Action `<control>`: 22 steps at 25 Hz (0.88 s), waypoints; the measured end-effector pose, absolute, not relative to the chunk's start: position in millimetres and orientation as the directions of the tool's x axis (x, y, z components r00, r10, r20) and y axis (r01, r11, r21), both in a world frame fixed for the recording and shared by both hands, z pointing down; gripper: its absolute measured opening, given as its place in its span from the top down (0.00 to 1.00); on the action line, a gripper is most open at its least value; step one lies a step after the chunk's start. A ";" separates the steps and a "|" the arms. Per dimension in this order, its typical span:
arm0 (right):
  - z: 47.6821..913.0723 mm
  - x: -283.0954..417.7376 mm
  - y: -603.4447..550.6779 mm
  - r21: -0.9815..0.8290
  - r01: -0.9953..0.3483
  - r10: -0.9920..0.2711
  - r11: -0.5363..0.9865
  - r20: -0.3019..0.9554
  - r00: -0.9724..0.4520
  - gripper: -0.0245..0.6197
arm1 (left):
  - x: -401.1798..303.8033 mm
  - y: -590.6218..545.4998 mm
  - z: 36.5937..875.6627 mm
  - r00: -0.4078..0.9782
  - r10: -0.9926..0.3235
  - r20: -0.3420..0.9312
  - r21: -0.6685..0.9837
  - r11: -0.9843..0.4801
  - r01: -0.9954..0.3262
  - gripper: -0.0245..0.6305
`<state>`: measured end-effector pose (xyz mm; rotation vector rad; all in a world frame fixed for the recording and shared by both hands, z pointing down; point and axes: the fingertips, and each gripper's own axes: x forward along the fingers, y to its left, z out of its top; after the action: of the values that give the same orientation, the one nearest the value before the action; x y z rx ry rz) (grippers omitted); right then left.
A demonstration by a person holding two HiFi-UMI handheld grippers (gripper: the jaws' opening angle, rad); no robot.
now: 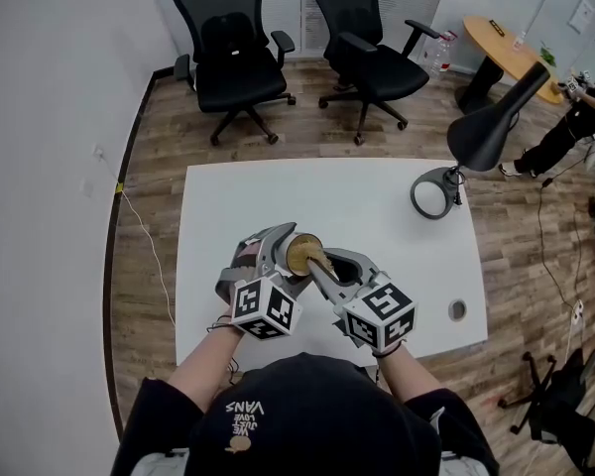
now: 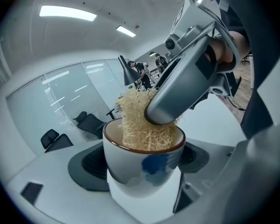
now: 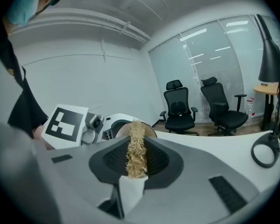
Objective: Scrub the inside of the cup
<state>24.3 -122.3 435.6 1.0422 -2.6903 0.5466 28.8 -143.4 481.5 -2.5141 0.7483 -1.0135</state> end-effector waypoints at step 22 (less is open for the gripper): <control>431.5 11.8 -116.3 -0.298 -0.616 -0.545 0.729 0.292 -0.786 0.84 | 33.8 -135.0 489.7 0.619 -0.570 0.540 -0.421 -0.820 -0.387 0.33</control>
<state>11.8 -116.3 431.5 0.9318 -2.7473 0.5712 33.8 -135.0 489.7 -2.5818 0.7795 -0.9967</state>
